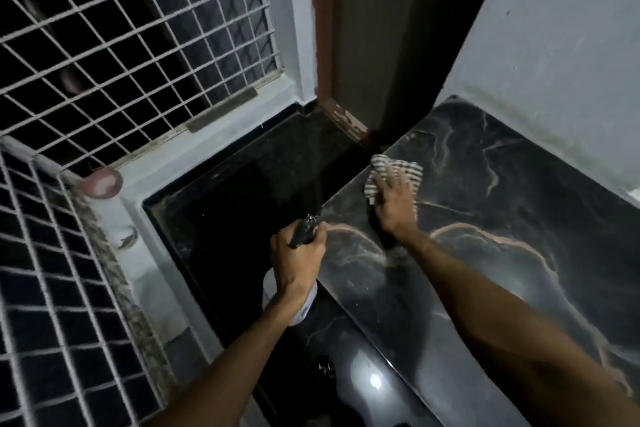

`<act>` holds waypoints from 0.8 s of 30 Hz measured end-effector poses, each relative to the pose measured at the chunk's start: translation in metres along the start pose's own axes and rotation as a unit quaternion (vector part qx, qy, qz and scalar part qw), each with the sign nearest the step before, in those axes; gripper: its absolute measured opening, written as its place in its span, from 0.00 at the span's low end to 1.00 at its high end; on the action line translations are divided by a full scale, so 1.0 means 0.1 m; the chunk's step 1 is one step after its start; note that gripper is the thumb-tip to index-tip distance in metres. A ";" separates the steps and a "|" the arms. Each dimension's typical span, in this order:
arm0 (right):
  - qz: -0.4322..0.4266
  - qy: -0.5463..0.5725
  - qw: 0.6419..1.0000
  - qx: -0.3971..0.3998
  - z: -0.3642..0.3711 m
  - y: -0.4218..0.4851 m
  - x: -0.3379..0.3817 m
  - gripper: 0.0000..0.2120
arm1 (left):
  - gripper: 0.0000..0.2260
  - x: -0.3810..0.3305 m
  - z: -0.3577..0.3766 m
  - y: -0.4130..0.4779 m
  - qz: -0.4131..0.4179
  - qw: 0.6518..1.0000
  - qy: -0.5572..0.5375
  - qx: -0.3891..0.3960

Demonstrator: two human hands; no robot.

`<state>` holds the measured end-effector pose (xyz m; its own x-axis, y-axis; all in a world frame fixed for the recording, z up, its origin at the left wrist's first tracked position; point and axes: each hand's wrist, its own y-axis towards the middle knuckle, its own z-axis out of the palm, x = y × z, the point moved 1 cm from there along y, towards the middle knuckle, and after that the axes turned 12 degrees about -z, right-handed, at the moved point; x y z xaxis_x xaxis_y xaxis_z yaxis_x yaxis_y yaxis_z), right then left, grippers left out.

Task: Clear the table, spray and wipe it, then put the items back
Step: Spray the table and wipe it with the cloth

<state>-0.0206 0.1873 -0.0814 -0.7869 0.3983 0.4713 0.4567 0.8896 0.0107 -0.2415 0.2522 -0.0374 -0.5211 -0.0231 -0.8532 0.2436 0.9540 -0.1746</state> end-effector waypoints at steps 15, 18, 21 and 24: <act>-0.147 0.063 0.987 0.007 0.30 -1.44 0.47 0.31 | 0.10 0.19 -0.20 -0.89 -0.048 0.998 0.029 -0.038; -0.148 0.050 0.987 0.022 0.17 -2.02 0.34 0.36 | 0.10 0.15 -0.10 -1.25 -0.026 0.998 0.033 -0.040; -0.245 0.066 0.965 0.064 0.02 -2.78 0.14 0.30 | 0.10 0.13 0.06 -1.73 -0.003 0.999 0.035 -0.013; -0.028 0.094 0.995 -0.030 -0.37 -3.27 -0.49 0.29 | 0.11 0.10 0.25 -2.22 0.003 0.999 0.033 0.008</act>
<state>-0.1159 -0.1311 -0.0752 -0.7229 0.2940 0.6252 0.4428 0.8919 0.0925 -0.2807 0.0325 -0.0192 -0.5718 0.0028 -0.8204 0.2604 0.9489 -0.1782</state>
